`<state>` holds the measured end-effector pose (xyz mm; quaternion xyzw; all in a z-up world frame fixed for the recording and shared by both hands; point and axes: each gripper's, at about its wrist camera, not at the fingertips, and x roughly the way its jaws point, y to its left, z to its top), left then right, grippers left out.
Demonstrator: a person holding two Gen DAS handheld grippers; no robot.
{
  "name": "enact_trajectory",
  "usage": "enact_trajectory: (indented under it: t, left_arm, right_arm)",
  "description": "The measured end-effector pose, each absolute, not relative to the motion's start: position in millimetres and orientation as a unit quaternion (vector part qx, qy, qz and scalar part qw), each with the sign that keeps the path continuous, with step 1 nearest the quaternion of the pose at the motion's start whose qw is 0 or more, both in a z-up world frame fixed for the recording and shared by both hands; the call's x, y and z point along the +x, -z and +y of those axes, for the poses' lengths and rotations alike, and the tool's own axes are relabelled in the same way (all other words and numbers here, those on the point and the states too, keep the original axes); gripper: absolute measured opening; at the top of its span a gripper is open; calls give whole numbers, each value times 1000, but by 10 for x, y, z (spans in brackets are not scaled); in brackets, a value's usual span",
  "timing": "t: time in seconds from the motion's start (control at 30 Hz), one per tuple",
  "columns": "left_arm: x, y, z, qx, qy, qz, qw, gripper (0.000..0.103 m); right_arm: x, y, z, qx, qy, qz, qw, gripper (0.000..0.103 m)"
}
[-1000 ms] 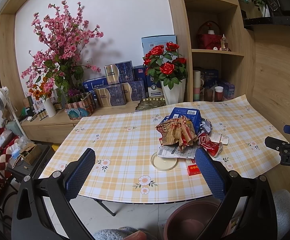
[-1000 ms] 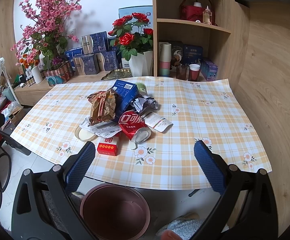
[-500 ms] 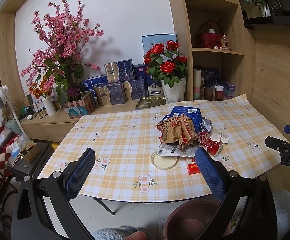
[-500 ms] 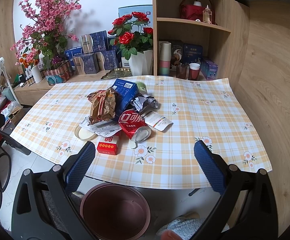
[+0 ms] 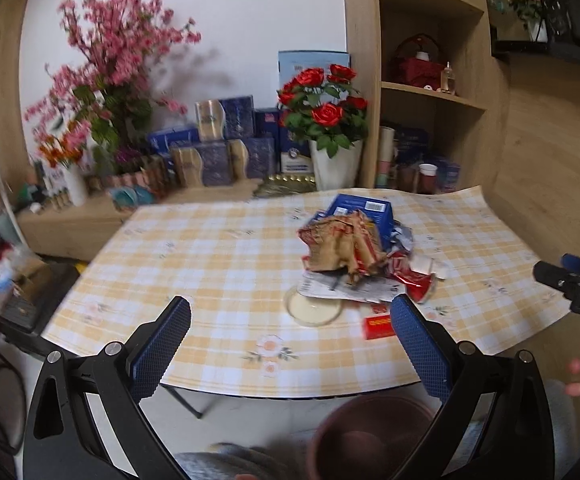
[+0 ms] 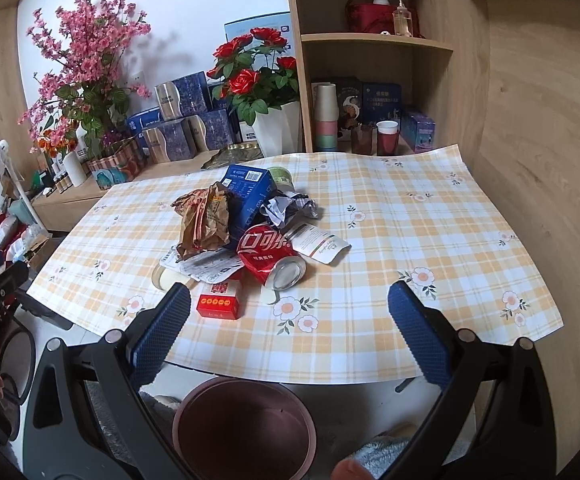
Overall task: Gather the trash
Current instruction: 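Grasp the brown paper bag with the left tool while the right tool grasps the red can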
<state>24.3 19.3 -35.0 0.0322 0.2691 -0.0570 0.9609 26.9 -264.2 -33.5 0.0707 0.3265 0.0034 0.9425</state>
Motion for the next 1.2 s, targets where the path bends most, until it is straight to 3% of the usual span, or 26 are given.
enact_trajectory:
  t: [0.4,0.7,1.2]
  left_arm:
    - [468,398,180,34,60,239,969,98]
    - [948,528,128,38,66,304,950,98]
    - [1753,551,192,6,76,334,939,98]
  right_arm:
    - [517,545,-2651,67,-14,339,938,97]
    - [934,790,-2702,42,-3,371,928,97]
    - [2315,1442,-2330,37,-109,465,878,97]
